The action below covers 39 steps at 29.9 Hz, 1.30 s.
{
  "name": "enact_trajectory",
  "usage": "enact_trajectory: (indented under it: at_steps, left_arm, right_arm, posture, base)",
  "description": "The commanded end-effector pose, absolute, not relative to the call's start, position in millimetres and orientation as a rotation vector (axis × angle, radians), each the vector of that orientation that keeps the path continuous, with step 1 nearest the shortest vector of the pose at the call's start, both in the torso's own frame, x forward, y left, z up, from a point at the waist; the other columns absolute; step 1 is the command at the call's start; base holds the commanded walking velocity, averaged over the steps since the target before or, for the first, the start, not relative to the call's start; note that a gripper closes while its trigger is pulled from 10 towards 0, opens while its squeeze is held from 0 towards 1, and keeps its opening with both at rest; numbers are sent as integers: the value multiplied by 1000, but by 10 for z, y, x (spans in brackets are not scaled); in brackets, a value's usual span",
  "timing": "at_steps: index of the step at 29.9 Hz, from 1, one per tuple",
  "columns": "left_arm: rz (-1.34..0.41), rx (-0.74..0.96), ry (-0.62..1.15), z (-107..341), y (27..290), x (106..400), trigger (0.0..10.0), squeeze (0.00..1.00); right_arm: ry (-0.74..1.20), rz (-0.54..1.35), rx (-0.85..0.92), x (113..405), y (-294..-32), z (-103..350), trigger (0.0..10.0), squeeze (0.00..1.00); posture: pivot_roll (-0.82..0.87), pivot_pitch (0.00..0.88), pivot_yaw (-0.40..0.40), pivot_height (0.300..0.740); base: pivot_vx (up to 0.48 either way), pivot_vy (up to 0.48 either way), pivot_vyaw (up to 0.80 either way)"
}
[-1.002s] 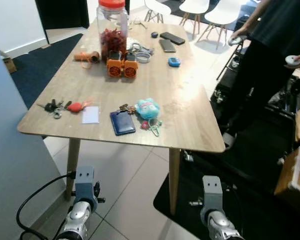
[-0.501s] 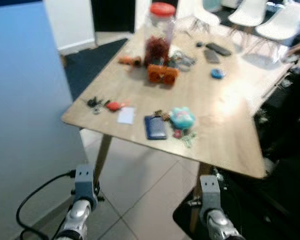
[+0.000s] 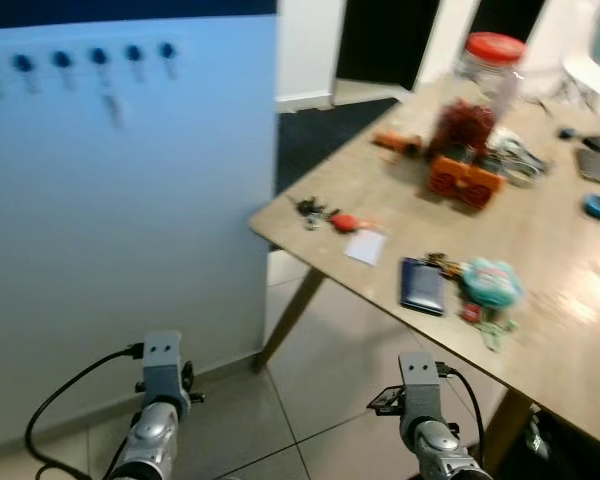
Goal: Hang keys on a hook
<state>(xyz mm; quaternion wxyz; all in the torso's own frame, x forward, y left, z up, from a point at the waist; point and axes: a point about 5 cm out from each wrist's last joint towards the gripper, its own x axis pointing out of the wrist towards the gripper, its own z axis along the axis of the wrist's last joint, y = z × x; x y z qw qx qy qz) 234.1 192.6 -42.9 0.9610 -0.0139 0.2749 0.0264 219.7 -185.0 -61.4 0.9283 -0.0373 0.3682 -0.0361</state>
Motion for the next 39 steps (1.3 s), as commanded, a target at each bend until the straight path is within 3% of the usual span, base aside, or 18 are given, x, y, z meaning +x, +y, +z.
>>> enact_trajectory:
  at_steps: [1, 34, 39]
  left_arm:
    - [53, -30, 564, -433, 1912, 2344, 10000, 0]
    - [-28, 30, 548, -390, 1766, 2433, 10000, 0]
    - [-34, 35, 545, -390, 1764, 2429, 10000, 0]
  right_arm:
    - [750, -81, -77, 2208, -1853, -606, 10000, 0]
    - [756, -114, -81, 2167, -1898, -624, 10000, 0]
    - [744, -163, -16, 2152, -1930, -624, 10000, 0]
  posture:
    - [106, 14, -83, 740]
    - [103, 12, -82, 740]
    - [100, 13, -78, 740]
  base:
    - [0, 0, 800]
    - [0, 0, 800]
    - [0, 0, 0]
